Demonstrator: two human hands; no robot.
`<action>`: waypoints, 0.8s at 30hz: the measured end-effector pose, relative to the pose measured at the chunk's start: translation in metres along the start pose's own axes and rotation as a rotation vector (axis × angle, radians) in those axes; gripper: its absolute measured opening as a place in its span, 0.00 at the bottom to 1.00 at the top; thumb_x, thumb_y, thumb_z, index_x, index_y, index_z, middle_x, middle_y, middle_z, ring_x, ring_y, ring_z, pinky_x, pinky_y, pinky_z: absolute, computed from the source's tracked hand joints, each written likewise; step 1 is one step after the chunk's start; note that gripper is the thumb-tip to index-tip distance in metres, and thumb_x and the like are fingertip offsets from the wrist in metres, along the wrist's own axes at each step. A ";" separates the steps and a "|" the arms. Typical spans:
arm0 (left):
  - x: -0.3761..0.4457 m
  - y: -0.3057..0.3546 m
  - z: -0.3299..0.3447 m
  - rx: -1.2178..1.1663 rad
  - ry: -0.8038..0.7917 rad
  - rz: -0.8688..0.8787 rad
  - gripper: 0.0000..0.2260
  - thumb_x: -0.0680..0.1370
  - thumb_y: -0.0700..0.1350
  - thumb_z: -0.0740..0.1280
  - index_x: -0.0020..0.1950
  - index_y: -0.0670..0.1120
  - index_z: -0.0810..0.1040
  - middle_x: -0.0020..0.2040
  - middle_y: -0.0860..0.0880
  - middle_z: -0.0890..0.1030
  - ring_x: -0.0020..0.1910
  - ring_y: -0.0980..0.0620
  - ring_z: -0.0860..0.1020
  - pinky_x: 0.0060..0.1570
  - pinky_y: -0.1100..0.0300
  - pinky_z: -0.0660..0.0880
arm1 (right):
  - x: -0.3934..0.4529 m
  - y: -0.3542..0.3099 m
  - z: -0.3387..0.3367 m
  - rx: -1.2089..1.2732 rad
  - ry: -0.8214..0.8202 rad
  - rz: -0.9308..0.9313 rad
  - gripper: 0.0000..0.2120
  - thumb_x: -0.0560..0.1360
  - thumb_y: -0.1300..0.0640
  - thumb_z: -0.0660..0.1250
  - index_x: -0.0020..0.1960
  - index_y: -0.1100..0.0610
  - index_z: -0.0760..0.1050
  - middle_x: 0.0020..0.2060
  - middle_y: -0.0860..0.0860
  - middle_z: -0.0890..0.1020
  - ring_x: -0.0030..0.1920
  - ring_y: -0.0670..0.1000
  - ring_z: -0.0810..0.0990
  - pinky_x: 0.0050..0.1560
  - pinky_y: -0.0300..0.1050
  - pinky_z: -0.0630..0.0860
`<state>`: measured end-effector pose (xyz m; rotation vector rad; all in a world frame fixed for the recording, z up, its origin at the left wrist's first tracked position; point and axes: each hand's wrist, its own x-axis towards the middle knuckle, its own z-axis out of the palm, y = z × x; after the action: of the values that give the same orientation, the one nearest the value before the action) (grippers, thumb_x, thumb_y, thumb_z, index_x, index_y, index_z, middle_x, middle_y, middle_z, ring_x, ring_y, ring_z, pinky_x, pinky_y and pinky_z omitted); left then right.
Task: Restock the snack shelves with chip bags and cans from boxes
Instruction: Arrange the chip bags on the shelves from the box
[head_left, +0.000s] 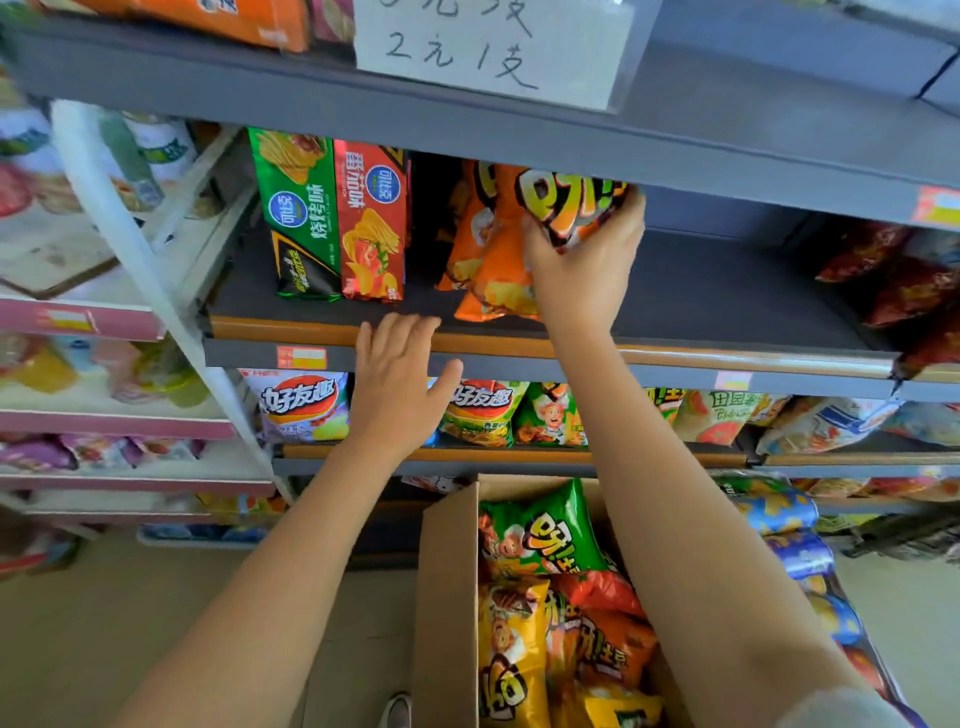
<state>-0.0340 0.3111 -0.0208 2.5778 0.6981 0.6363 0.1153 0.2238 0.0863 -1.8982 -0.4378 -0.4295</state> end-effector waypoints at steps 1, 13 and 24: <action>-0.002 0.000 0.001 -0.003 -0.003 0.004 0.24 0.82 0.55 0.61 0.75 0.45 0.66 0.74 0.45 0.68 0.77 0.44 0.59 0.78 0.46 0.48 | 0.002 0.001 0.008 0.012 0.016 -0.014 0.46 0.67 0.45 0.77 0.75 0.62 0.59 0.60 0.52 0.72 0.62 0.55 0.73 0.54 0.45 0.72; 0.007 0.004 0.003 0.138 -0.039 -0.013 0.31 0.79 0.54 0.66 0.78 0.44 0.61 0.77 0.44 0.64 0.78 0.44 0.56 0.77 0.46 0.48 | -0.029 0.023 0.038 -0.274 -0.003 -0.145 0.55 0.66 0.32 0.72 0.75 0.69 0.59 0.53 0.61 0.73 0.50 0.65 0.77 0.46 0.56 0.77; -0.080 0.038 0.061 -0.188 -0.014 -0.039 0.18 0.78 0.45 0.65 0.67 0.43 0.74 0.63 0.44 0.77 0.63 0.44 0.75 0.61 0.47 0.74 | -0.108 0.112 -0.070 -0.107 -0.074 -0.077 0.19 0.80 0.52 0.65 0.66 0.62 0.70 0.58 0.57 0.74 0.56 0.51 0.74 0.56 0.41 0.69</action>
<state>-0.0499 0.2218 -0.0780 2.3885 0.6500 0.6385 0.0709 0.1096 -0.0322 -2.0104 -0.5474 -0.4421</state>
